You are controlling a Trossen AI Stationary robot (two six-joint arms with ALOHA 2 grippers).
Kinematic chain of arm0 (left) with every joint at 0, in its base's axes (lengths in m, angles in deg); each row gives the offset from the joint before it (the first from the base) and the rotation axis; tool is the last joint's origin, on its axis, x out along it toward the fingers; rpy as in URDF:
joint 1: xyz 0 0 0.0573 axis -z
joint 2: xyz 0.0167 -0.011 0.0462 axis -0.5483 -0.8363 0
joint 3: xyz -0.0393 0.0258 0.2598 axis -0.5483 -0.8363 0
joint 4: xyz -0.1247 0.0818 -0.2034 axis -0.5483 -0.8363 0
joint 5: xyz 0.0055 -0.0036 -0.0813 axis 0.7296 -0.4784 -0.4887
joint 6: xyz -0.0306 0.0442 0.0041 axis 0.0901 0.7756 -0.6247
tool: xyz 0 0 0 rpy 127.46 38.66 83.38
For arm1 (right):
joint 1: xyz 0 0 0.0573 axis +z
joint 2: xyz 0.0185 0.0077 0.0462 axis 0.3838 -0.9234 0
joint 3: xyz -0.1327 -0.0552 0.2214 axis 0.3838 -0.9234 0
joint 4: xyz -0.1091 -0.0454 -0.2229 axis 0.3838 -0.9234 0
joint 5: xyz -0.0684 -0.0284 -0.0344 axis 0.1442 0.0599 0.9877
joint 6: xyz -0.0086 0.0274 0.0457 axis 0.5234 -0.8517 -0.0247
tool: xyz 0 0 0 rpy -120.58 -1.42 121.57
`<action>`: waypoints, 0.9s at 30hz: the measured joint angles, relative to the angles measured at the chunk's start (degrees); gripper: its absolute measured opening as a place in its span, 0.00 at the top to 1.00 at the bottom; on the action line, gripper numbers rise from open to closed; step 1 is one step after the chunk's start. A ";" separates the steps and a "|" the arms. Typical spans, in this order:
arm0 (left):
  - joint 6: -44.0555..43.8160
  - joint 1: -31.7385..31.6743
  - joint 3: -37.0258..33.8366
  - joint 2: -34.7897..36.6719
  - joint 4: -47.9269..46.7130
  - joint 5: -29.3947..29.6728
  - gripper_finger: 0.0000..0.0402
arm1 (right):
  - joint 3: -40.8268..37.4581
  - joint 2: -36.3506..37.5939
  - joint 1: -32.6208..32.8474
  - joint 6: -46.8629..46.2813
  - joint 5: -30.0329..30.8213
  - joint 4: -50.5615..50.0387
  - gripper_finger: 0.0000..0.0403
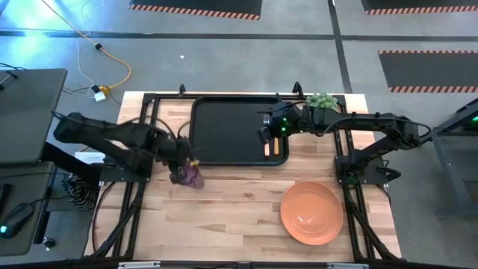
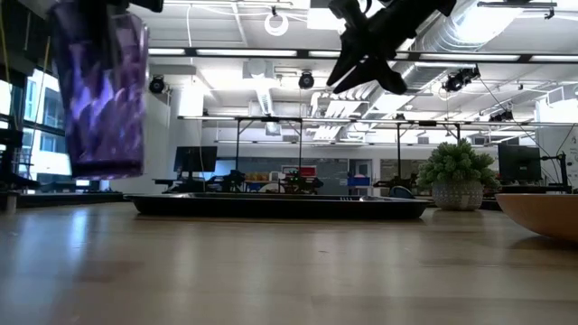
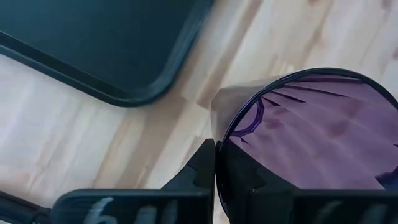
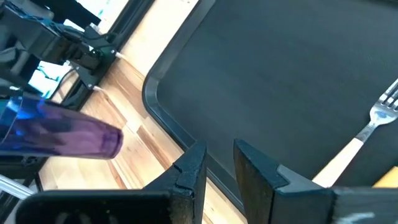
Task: Pick and place plate/cup/fork/spoon on tray
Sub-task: Put the violet glass cup on the black tray to the top right of the orange fork
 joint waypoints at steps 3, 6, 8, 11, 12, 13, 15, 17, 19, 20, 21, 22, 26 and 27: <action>1.99 -4.55 0.00 1.52 1.32 0.19 0.99 | 0.00 0.00 0.00 0.05 0.01 0.13 0.82; 4.07 -9.50 0.00 2.20 1.60 1.57 1.00 | 0.00 0.00 -0.02 0.37 0.05 0.17 0.82; 5.99 -12.86 0.16 2.16 1.61 2.23 1.00 | -0.01 0.00 -0.04 0.40 0.07 0.19 0.82; 9.40 -18.11 1.15 1.54 2.20 2.42 0.99 | 0.00 0.00 -0.04 0.42 0.95 0.58 0.82; 10.48 -19.93 1.45 1.30 2.65 2.40 0.99 | 0.00 0.00 -0.04 0.42 1.07 0.73 0.82; 11.67 -21.78 1.90 0.97 2.91 2.40 0.99 | 0.00 0.00 -0.07 0.42 1.29 1.01 0.82; 13.85 -25.28 2.89 0.23 3.67 2.40 0.99 | 0.00 0.00 -0.07 0.42 2.09 1.64 0.82; 16.80 -28.94 3.89 -0.85 4.57 2.38 0.99 | 0.00 0.00 -0.07 0.43 2.67 2.27 0.82; 20.34 -32.34 5.15 -2.22 4.30 2.29 0.99 | 0.00 0.00 -0.24 0.40 2.93 3.13 0.82; 22.01 -34.05 5.96 -3.06 4.33 2.19 0.99 | 0.00 0.00 -0.39 0.15 2.89 3.47 0.82; 23.65 -35.67 6.77 -4.02 4.49 2.16 0.99 | 0.00 0.00 -0.52 -0.22 2.85 3.57 0.82; 25.41 -37.20 7.59 -5.00 4.51 2.16 0.99 | 0.00 0.00 -0.76 -0.68 2.82 3.56 0.82; 31.52 -42.63 11.74 -9.64 4.59 0.77 0.99 | 0.00 0.00 -1.93 -1.60 2.83 3.58 0.82; 32.67 -43.81 12.84 -10.87 4.63 0.04 0.99 | 0.00 0.00 -2.25 -1.56 2.87 3.60 0.82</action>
